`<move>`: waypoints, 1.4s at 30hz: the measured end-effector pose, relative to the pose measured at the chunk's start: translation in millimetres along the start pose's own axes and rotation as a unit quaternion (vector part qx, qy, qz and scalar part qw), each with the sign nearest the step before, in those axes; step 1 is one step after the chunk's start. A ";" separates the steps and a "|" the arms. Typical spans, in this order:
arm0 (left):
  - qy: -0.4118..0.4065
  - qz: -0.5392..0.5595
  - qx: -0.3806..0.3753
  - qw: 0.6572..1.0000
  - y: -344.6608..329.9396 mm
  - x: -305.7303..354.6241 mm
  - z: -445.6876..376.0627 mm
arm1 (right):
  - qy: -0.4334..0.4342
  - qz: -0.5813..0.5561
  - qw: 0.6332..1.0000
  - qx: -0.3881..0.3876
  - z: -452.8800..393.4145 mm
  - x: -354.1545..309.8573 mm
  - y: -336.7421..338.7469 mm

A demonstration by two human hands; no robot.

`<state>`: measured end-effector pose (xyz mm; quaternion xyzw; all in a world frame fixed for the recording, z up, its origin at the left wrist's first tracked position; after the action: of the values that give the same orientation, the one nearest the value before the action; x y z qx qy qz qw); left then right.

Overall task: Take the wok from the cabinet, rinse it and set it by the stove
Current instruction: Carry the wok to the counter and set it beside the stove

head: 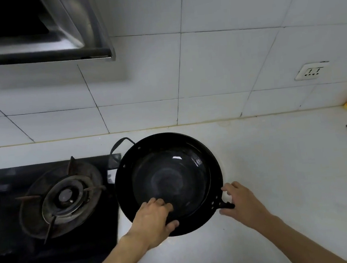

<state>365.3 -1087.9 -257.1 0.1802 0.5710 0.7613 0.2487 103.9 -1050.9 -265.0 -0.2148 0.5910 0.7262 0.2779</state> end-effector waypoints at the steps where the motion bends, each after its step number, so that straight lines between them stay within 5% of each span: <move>1: -0.001 0.002 0.001 1.000 0.4 -0.4 1.1 | 0.005 -0.002 1.000 0.004 3.3 -3.0 -1.8; 8: -0.013 0.019 0.003 1.000 1.3 -2.9 12.5 | 0.121 0.088 0.988 0.039 -1.0 -9.1 2.4; 14: -0.018 -0.001 -0.006 1.000 -0.2 6.1 22.2 | 0.066 0.136 0.986 -0.066 -13.1 -2.4 6.3; 21: -0.014 -0.017 0.024 0.999 -9.4 -4.2 21.4 | 0.068 0.092 0.993 0.008 -5.0 -2.9 0.3; 42: -0.018 -0.012 -0.005 1.000 -8.9 -71.3 30.9 | 0.067 0.118 0.991 0.010 -9.8 -43.5 -45.9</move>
<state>441.9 -1103.6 -256.2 0.1858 0.5649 0.7578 0.2685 166.6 -1060.3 -273.1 -0.1892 0.6371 0.7315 0.1524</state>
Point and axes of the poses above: each hand's wrist, its own z-axis away from the middle knuckle, its own y-axis out of the back of the hand, x = y × z, the point moved 5 cm from there along -z, towards the middle knuckle, and after that the axes turned 11 degrees about -z, right-handed, at the moved point
